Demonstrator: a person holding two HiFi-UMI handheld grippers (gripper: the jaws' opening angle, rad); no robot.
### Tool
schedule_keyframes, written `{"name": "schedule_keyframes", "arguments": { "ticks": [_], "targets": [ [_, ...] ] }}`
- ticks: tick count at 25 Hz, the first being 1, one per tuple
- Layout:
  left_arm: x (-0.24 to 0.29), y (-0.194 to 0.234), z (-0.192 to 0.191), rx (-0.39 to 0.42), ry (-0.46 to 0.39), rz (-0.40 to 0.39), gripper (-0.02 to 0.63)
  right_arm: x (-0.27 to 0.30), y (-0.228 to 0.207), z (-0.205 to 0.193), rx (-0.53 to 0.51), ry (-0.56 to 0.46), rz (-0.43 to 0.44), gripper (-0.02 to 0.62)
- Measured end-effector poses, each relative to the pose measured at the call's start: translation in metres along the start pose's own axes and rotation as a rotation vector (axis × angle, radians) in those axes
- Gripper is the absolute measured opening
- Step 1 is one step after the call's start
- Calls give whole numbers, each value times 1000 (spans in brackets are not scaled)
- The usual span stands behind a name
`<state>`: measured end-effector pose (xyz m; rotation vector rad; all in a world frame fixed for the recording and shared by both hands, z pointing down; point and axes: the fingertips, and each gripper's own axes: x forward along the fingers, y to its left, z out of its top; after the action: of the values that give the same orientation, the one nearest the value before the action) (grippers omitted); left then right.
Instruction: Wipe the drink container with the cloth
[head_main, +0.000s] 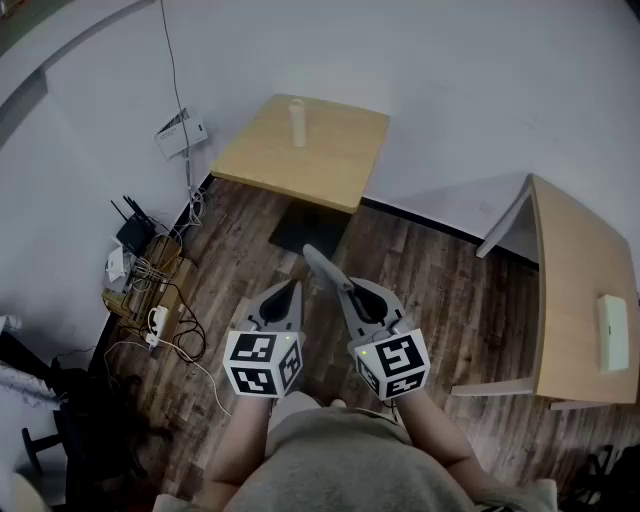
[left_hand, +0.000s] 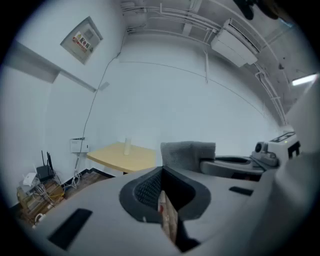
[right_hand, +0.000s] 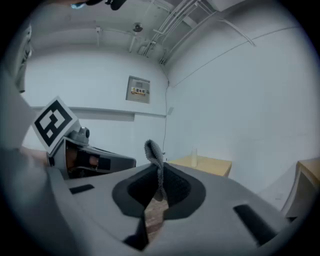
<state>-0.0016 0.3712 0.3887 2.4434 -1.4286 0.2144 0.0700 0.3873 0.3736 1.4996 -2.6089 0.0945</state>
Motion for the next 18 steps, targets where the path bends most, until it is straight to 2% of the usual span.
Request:
{"name": "schedule_keyframes", "arguments": {
  "ticks": [4,10,18],
  "targets": [
    [-11,-8,3,-2,-55,8,2,-12,8,0,-25,-15,11,12],
    [-22,-16,0,-9,-69,50,2,-28,10,0,-17,-28,27,12],
    [-35,10,-9,-37,-57,123,2,-18,20,-4,77,-38,63,14]
  ]
}}
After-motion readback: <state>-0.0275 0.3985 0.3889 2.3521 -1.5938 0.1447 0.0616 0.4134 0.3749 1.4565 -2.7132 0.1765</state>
